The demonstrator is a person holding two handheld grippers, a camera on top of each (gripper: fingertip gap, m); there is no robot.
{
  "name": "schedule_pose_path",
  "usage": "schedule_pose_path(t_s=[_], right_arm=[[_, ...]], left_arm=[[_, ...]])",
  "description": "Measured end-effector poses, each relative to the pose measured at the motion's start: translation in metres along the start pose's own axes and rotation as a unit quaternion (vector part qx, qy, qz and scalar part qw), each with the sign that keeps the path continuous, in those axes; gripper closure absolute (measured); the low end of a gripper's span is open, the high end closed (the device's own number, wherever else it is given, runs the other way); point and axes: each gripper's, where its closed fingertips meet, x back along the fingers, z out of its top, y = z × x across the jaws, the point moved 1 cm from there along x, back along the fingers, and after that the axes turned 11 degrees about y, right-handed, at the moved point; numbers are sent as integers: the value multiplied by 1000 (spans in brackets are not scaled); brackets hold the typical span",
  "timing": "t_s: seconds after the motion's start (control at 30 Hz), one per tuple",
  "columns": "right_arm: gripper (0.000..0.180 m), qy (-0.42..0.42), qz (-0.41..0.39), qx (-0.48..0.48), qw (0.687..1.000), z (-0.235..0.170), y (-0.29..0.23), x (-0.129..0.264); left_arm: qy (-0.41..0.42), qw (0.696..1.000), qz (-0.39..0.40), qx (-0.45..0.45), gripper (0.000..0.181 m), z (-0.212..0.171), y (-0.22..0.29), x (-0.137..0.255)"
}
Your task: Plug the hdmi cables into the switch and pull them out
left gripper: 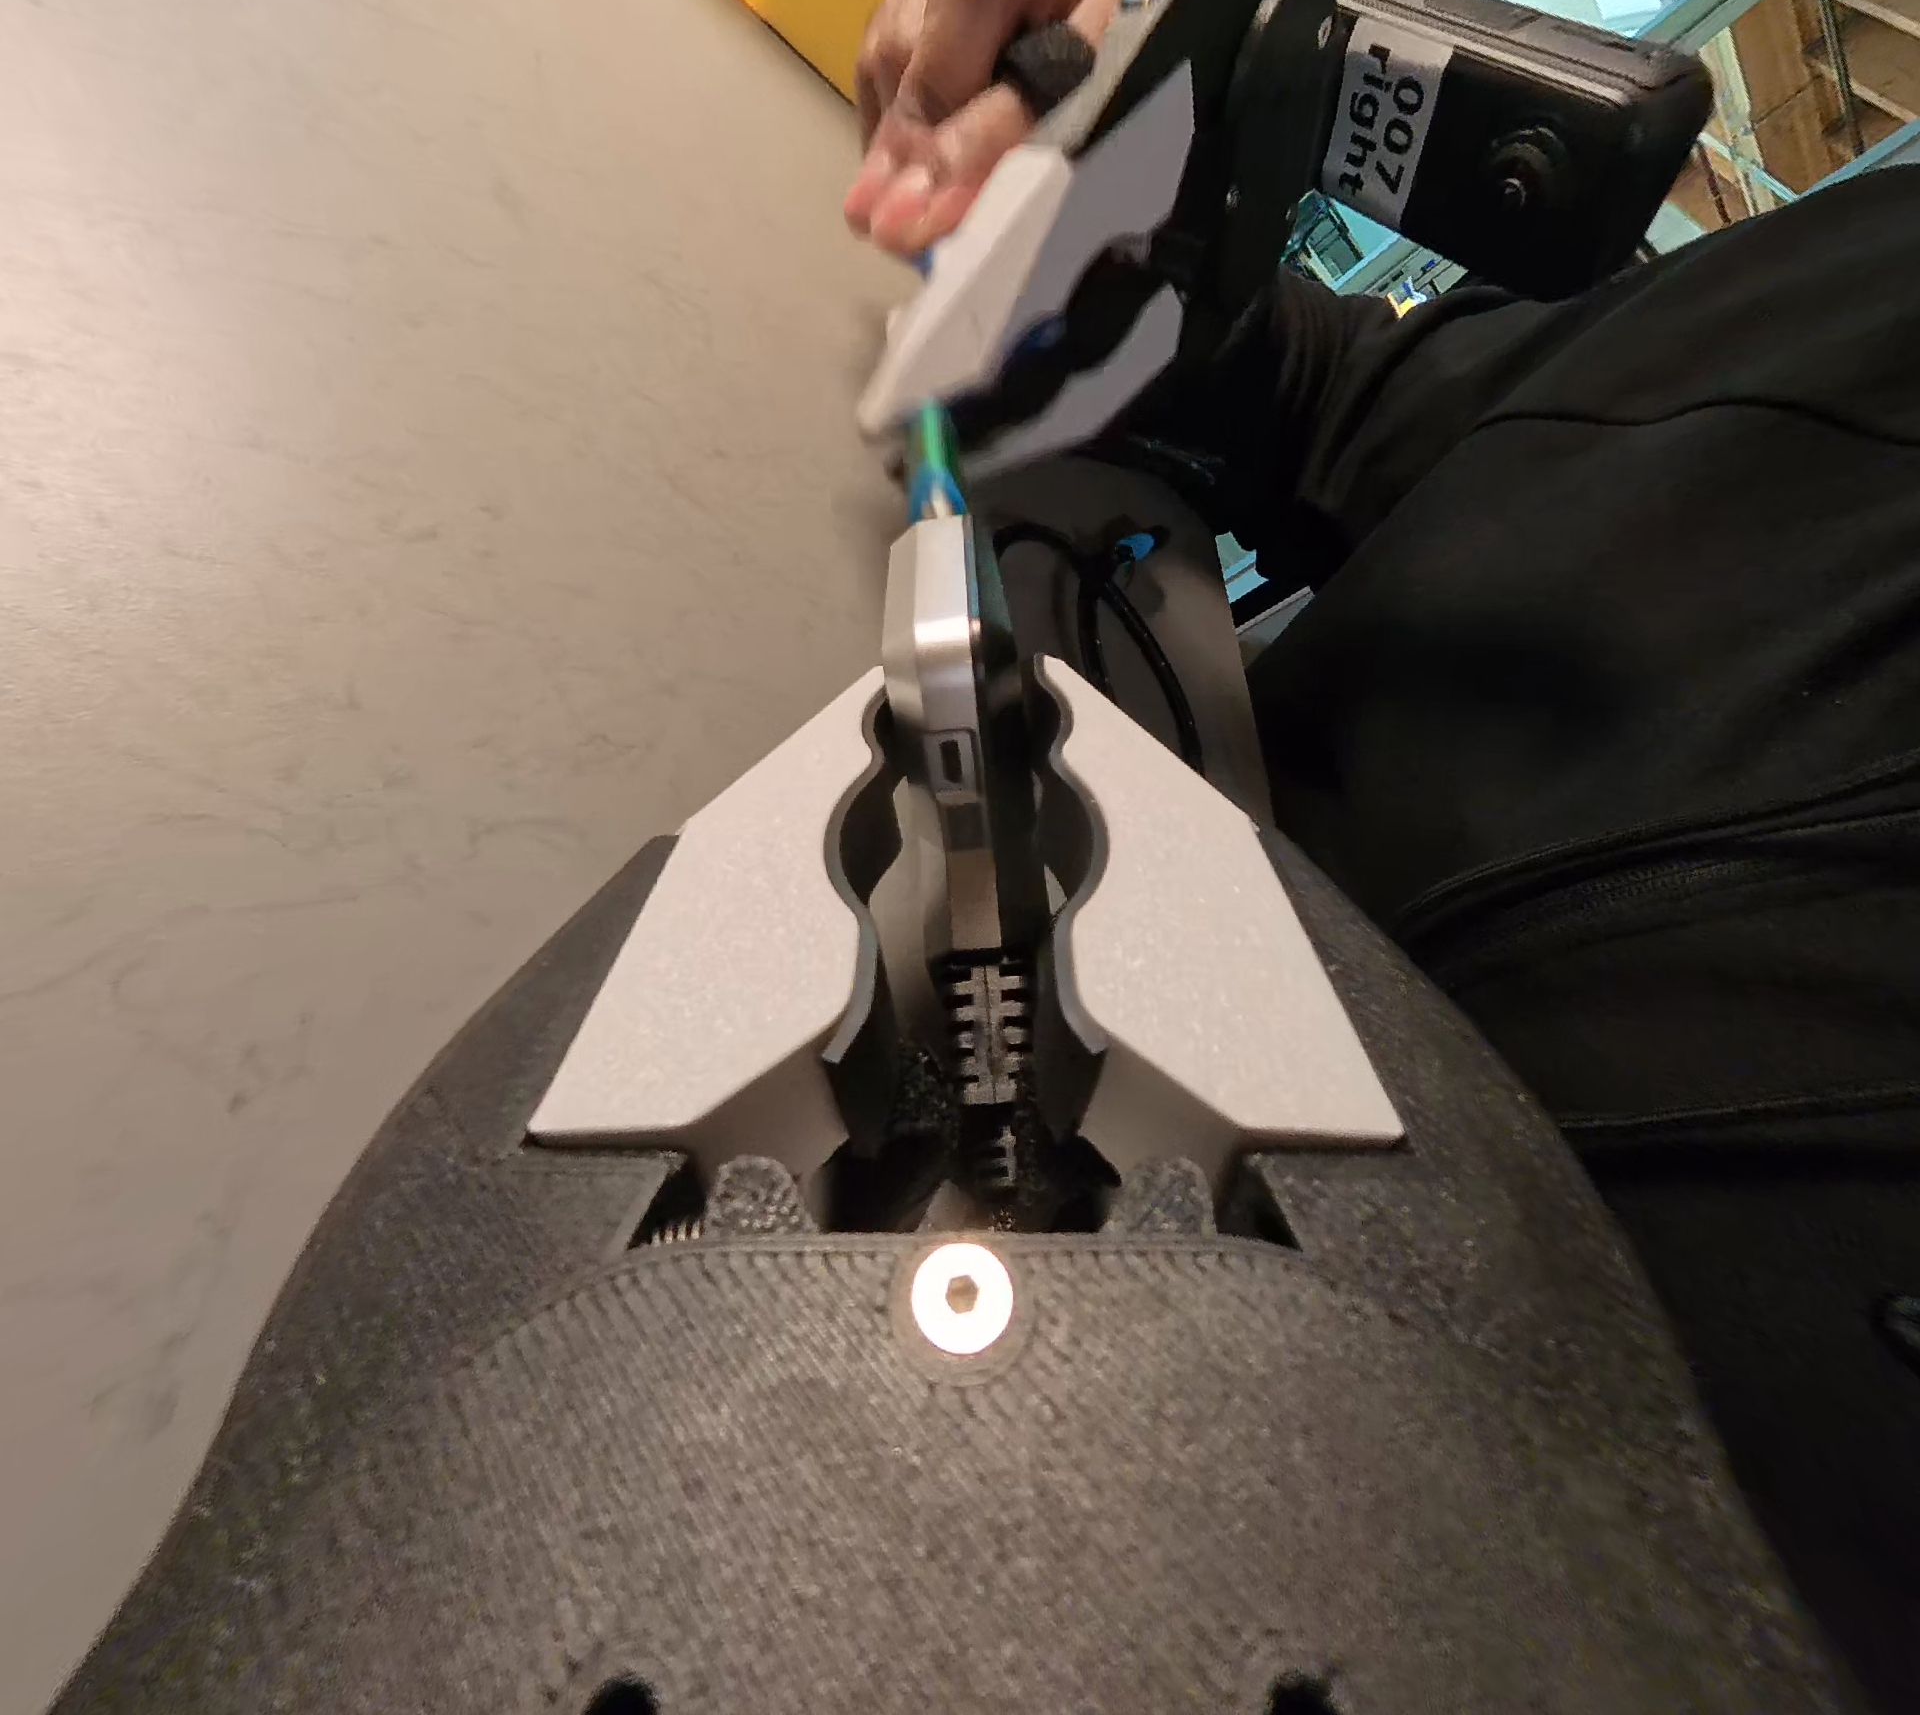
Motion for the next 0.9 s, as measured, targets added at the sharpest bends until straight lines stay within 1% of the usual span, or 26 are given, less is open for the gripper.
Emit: schedule_pose_path(t_s=[0.03,0.1,0.17,0.23,0.37,0.5,0.57,0.67,0.8,0.9], right_arm=[[173,2,-5,-11,1000,-4,5,8],[173,32,-16,-41,999,1,14,20],[173,7,-44,-36,998,-7,24,22],[173,-16,-63,-69,995,-22,29,21],[171,-94,-101,-124,983,-63,38,22],[170,-127,-126,-196,964,-85,43,25],[162,-126,-139,-226,956,-88,47,27],[152,-105,-156,-269,945,-81,55,31],[152,-108,-184,-307,927,-73,65,50],[149,-115,-171,-370,906,-68,53,69]], left_arm=[[15,1000,7,14,160,5,-5,5],[61,997,21,42,160,20,-16,16],[64,997,17,49,160,22,-16,16],[46,998,15,38,160,16,-14,12],[44,998,14,44,160,15,-14,12],[42,998,13,44,160,15,-14,12],[42,998,16,43,160,15,-15,12],[42,998,22,41,160,14,-16,12],[48,998,28,42,159,16,-18,12],[48,997,27,46,159,15,-17,14]])
